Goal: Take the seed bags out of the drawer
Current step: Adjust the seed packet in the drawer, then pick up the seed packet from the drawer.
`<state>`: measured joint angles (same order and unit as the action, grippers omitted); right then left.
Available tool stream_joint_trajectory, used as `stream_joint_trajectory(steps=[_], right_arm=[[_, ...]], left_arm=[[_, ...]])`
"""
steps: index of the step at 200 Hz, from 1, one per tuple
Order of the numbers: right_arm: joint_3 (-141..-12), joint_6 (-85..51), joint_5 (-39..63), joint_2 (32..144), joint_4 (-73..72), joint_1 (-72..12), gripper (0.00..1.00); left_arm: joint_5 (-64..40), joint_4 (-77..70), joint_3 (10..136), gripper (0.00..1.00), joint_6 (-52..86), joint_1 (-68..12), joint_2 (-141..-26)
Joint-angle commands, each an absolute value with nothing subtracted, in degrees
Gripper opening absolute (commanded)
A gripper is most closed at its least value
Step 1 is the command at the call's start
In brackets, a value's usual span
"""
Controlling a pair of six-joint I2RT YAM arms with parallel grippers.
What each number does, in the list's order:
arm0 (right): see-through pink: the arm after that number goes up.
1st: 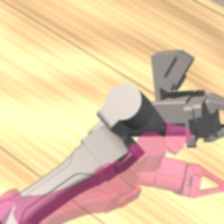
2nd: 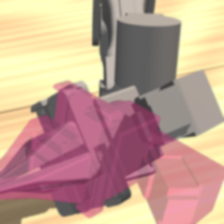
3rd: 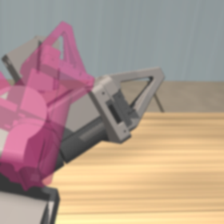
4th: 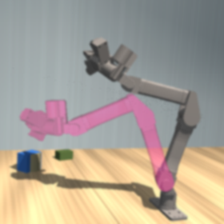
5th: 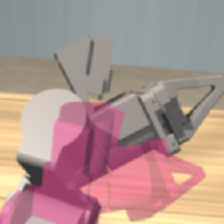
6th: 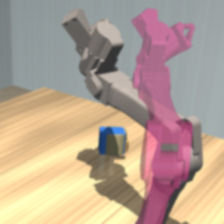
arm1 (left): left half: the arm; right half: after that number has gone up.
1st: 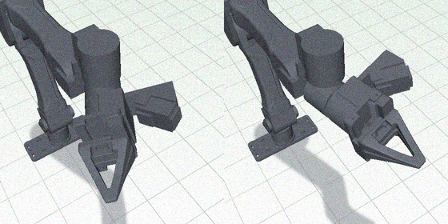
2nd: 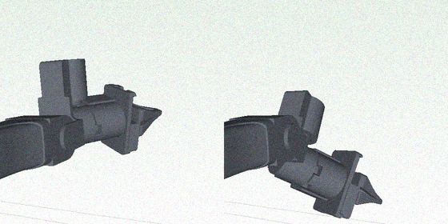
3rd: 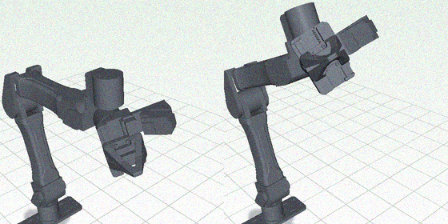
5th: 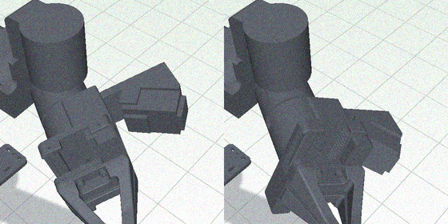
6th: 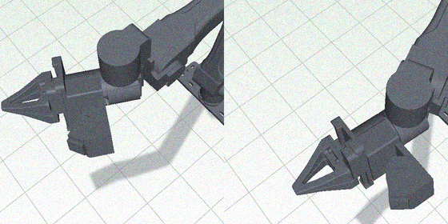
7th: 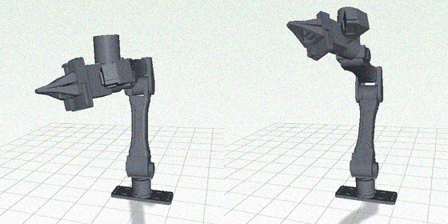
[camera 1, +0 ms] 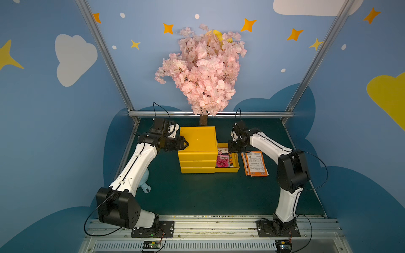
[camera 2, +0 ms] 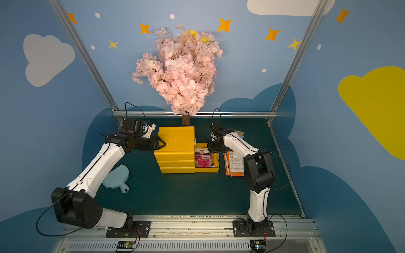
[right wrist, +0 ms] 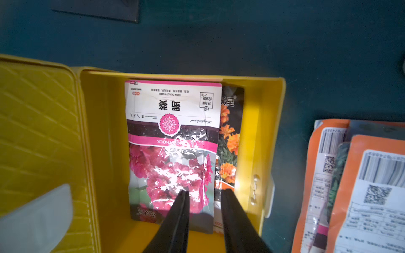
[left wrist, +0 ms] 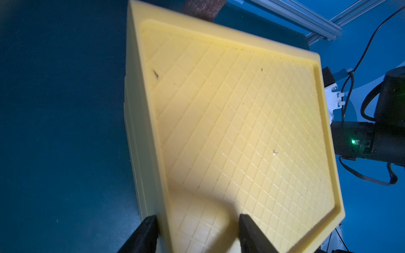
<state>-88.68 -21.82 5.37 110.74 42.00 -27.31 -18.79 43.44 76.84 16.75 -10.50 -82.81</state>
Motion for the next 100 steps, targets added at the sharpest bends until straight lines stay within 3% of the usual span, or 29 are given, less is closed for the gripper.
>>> stream_joint_trajectory(steps=[1, 100], right_arm=[[-88.93, -20.88, 3.69, 109.26, 43.86, -28.28, 0.31], [-91.12, -21.97, 4.15, 117.87, 43.75, -29.77, 0.36]], left_arm=[[-18.99, 47.01, 75.02, 0.6, 16.12, -11.69, -86.79], [-18.84, 47.2, 75.04, 0.6, 15.94, -11.79, -86.85]])
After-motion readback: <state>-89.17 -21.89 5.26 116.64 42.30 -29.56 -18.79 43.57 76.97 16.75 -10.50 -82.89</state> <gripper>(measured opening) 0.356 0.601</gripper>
